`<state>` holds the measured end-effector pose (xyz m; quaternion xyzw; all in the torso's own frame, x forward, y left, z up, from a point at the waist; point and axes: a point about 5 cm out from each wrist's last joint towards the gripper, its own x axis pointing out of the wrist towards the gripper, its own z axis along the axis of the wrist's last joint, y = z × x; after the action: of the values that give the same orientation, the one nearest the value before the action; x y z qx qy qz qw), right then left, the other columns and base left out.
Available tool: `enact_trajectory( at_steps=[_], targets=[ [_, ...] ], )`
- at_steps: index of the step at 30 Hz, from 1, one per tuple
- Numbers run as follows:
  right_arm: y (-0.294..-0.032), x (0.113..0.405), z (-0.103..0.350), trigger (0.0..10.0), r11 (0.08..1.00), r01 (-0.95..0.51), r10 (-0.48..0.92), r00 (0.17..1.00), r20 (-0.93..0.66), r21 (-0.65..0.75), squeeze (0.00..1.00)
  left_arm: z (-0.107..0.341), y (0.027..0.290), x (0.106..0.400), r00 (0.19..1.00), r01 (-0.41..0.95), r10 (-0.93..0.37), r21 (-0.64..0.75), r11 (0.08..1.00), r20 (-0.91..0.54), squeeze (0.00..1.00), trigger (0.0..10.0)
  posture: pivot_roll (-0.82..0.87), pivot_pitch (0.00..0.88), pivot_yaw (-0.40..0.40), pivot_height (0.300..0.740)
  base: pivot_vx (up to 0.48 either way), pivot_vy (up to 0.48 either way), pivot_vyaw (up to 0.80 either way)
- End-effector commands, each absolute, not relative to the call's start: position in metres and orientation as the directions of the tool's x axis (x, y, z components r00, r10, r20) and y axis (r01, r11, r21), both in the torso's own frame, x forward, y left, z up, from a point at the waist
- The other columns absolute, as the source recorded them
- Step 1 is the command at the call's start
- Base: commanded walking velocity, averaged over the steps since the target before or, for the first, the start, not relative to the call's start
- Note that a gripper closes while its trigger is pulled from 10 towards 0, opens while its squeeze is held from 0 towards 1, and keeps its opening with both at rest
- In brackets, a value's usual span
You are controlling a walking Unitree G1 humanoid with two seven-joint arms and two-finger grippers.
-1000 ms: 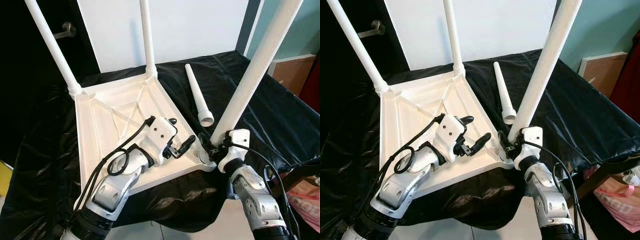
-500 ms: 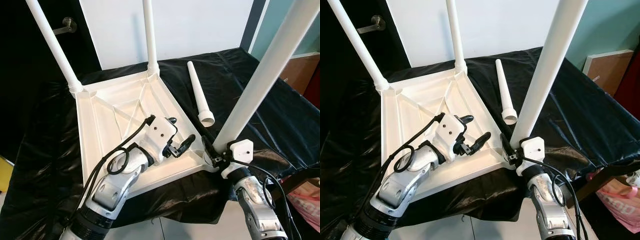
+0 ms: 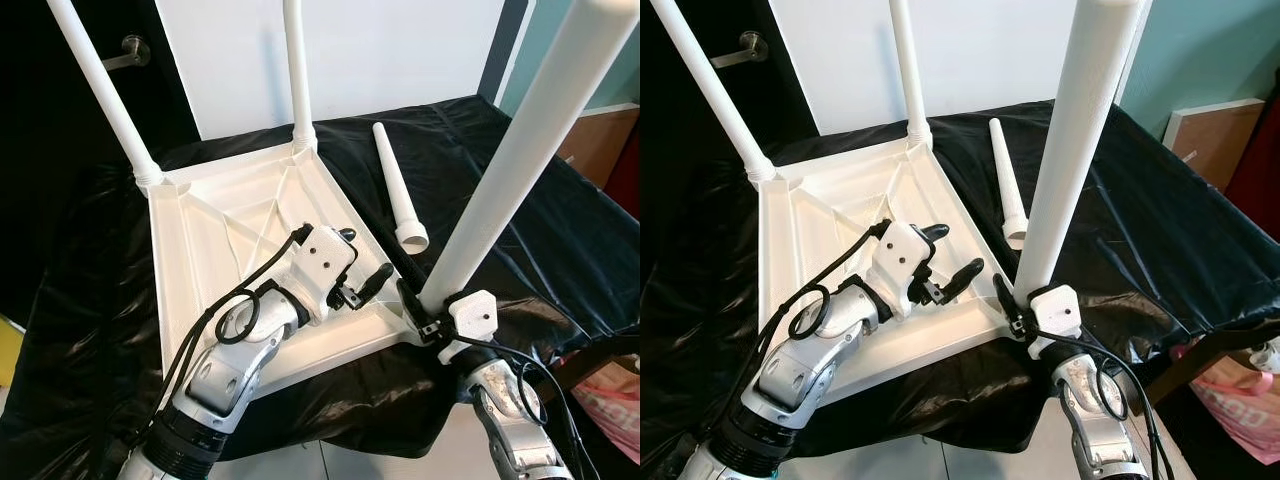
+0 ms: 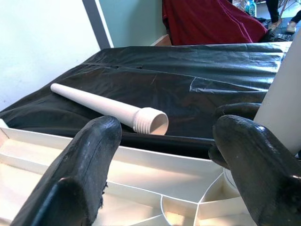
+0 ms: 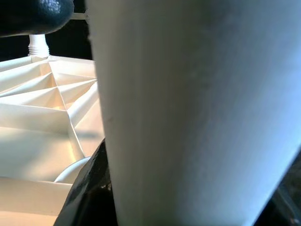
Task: Building children table
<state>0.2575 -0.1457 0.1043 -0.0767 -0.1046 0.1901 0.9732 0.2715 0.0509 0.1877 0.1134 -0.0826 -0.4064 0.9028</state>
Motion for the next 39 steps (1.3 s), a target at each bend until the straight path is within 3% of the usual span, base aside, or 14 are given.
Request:
enact_trajectory(
  at_steps=[1,5,22,39],
  targets=[
    [-0.142,0.254,0.077,10.0,0.91,-0.394,0.397,0.918,-0.006,-0.131,0.0,0.186,0.05,0.269,0.604,0.763,-0.796,0.27,0.588,0.027,0.0,10.0,-0.17,0.05,0.05,0.74,0.0,0.0,0.0],
    [-0.137,0.259,0.076,10.0,0.903,-0.422,0.413,0.905,-0.102,-0.077,0.0,0.186,0.051,0.269,0.606,0.761,-0.795,0.273,0.589,0.027,0.0,10.0,-0.17,0.051,0.049,0.74,0.0,0.0,0.0],
    [-0.139,0.268,0.08,10.0,0.926,-0.368,0.377,0.909,-0.181,0.081,0.0,0.187,0.05,0.269,0.606,0.76,-0.795,0.273,0.59,0.03,0.0,10.0,-0.17,0.05,0.053,0.74,0.0,0.0,0.0],
    [-0.139,0.267,0.083,10.0,0.906,-0.418,0.418,0.866,-0.275,0.061,0.0,0.188,0.046,0.268,0.595,0.768,-0.803,0.269,0.581,0.034,0.0,10.0,-0.18,0.043,0.046,0.74,0.0,0.0,0.0]
  ],
)
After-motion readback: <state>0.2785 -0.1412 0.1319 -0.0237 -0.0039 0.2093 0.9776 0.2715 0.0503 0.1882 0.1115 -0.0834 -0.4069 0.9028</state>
